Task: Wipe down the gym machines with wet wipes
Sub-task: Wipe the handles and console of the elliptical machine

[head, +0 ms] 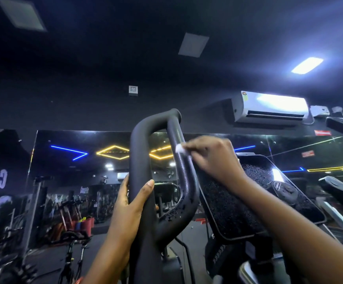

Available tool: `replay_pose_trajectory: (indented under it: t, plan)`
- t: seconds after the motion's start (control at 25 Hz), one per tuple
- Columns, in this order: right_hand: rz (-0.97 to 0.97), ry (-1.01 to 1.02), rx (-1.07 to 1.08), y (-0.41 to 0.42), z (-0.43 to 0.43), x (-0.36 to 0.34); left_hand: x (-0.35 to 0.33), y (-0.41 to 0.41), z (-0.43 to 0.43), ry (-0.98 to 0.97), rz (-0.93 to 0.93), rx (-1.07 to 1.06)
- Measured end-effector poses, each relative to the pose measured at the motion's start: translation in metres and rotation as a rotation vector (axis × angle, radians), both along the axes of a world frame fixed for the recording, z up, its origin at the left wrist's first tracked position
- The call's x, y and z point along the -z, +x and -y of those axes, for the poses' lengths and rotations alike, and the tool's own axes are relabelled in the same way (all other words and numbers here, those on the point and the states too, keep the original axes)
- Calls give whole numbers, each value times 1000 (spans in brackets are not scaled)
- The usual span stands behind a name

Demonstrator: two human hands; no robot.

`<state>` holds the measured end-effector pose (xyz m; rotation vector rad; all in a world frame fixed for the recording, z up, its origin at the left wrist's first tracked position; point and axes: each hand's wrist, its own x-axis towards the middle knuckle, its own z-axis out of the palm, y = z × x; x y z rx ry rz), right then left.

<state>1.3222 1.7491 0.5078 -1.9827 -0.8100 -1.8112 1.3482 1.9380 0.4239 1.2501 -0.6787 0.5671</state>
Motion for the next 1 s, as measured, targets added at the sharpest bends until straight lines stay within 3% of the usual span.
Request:
replay_pose_trajectory:
  t: [0.2, 0.52, 0.76, 0.92, 1.0]
  plan:
    - [-209, 289, -91, 69, -9, -81, -2, 11, -3, -39, 12, 15]
    - [-182, 372, -232, 43, -2, 4, -1, 4, -1, -39, 10, 16]
    - [-190, 229, -196, -2, 6, 71, 0, -2, 0, -11, 17, 13]
    - [76, 94, -114, -1, -7, -1, 0, -3, 1, -26, 29, -14]
    - [88, -19, 67, 17, -26, -52, 0, -4, 1, -3, 30, -35]
